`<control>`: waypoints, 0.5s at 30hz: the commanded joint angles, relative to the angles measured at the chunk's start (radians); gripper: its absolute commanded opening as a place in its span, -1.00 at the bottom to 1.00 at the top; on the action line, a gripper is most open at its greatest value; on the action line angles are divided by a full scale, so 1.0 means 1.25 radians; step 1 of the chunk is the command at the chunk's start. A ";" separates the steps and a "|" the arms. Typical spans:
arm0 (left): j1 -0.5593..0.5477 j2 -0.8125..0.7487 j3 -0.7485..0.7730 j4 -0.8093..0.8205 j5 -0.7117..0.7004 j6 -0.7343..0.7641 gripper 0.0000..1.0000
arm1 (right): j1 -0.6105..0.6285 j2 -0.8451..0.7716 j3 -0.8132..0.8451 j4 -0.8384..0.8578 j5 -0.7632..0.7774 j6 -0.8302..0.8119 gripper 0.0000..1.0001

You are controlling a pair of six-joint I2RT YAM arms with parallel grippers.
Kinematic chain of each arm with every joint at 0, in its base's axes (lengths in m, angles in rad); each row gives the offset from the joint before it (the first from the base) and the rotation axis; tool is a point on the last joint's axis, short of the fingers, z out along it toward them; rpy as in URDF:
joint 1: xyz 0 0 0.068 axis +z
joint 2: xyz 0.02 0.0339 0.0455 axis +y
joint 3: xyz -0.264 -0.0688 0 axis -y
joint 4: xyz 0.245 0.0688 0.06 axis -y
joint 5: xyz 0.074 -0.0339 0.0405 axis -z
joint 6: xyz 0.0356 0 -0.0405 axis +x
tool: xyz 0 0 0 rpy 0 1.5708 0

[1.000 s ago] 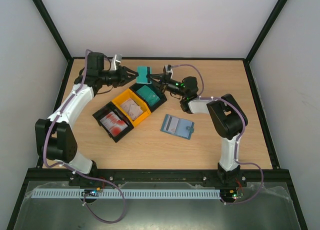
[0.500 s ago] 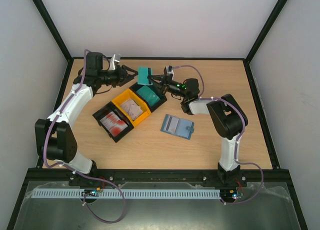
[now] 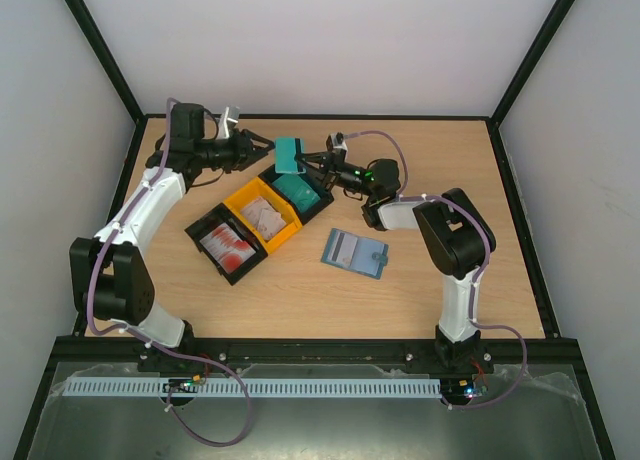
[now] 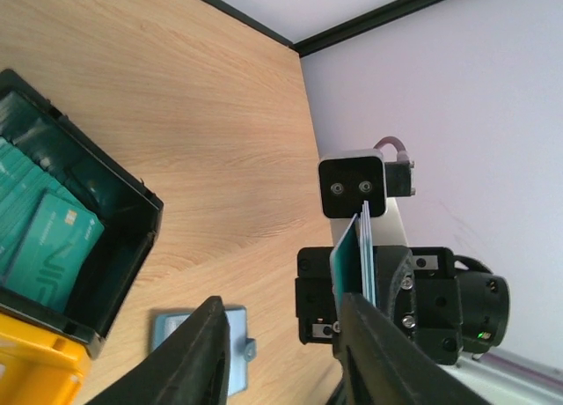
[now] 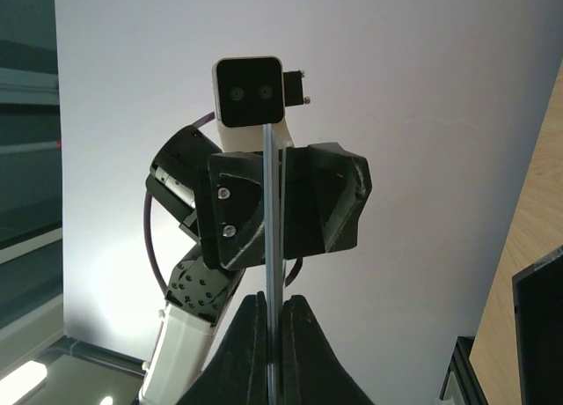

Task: Put the credit cards into the card holder
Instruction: Pick up the credit card from the storage box.

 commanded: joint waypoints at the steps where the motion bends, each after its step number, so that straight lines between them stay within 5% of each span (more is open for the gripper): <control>1: 0.002 0.012 0.013 -0.018 -0.002 0.013 -0.37 | 0.004 0.008 -0.003 0.082 -0.019 0.017 -0.96; 5: 0.001 0.016 0.009 -0.021 -0.002 0.014 -0.48 | 0.004 0.008 -0.003 0.094 -0.018 0.026 -0.96; 15: 0.001 -0.015 0.012 -0.036 -0.077 0.013 -0.32 | 0.005 0.011 -0.002 0.084 -0.021 0.022 -0.96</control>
